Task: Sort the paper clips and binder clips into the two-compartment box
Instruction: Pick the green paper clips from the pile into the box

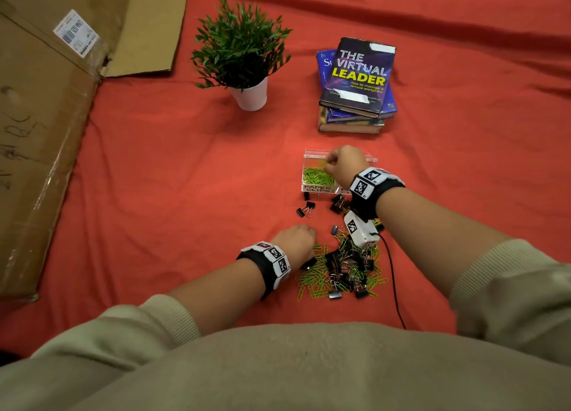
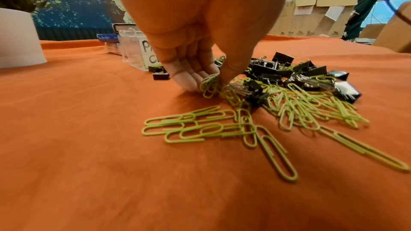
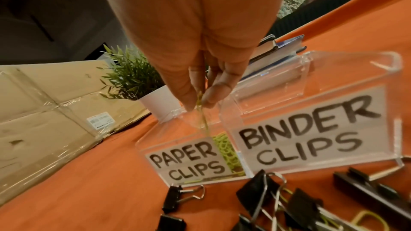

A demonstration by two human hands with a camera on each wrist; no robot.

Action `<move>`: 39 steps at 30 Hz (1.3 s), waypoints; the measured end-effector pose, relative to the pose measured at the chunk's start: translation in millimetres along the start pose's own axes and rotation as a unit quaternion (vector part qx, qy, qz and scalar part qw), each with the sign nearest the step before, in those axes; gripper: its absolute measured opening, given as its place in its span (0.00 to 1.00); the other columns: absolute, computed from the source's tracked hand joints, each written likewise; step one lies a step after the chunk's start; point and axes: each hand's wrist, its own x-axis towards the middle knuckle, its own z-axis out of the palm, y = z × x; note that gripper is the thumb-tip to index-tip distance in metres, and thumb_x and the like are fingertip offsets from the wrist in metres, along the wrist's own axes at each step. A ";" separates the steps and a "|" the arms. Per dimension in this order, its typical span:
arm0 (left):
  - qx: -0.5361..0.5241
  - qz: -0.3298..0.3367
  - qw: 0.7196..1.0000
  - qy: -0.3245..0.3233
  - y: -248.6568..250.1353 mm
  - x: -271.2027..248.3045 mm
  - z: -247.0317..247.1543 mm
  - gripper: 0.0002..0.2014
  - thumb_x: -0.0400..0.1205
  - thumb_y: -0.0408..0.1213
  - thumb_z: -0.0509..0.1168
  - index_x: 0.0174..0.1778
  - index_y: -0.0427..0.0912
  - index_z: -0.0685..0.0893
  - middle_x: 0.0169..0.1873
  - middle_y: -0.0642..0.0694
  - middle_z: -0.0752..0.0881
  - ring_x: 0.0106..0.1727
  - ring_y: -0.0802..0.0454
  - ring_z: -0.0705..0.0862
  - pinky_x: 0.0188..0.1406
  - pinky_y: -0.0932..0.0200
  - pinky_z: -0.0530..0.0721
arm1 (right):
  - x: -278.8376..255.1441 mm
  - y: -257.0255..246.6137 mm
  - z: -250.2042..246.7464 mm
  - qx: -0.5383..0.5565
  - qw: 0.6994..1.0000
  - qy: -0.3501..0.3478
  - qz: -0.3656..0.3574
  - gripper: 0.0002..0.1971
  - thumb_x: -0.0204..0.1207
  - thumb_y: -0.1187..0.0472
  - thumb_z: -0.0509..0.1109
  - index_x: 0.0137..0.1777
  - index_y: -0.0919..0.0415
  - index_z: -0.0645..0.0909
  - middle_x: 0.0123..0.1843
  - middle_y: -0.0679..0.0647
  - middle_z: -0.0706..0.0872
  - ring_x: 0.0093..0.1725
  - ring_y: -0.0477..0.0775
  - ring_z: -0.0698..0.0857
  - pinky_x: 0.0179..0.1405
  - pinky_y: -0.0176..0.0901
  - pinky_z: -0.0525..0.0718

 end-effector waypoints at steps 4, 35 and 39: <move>-0.068 -0.036 0.997 0.010 -11.7 2.4 -13.3 0.11 0.82 0.36 0.60 0.55 0.34 0.77 0.54 0.34 0.84 0.55 0.36 0.83 0.50 0.48 0.80 | -13.2 6.1 -1.3 0.021 0.999 0.013 -0.031 0.12 0.76 0.64 0.67 0.57 0.65 0.85 0.53 0.62 0.90 0.51 0.59 0.88 0.56 0.47 0.85; -0.115 -0.099 0.988 0.017 -25.8 -3.9 -12.7 0.11 0.78 0.34 0.65 0.55 0.35 0.83 0.56 0.38 0.82 0.58 0.40 0.82 0.59 0.51 0.80 | -129.7 33.7 90.6 -0.179 0.955 -0.177 -0.155 0.23 0.71 0.55 0.72 0.64 0.62 0.74 0.59 0.56 0.77 0.63 0.58 0.76 0.74 0.54 0.65; -0.101 -0.061 0.993 0.018 -16.8 -8.3 4.1 0.12 0.77 0.32 0.65 0.56 0.37 0.81 0.55 0.39 0.78 0.57 0.38 0.81 0.58 0.47 0.81 | -132.4 37.1 90.3 -0.161 0.963 -0.171 -0.131 0.20 0.73 0.54 0.72 0.63 0.60 0.76 0.59 0.55 0.79 0.63 0.57 0.77 0.73 0.53 0.63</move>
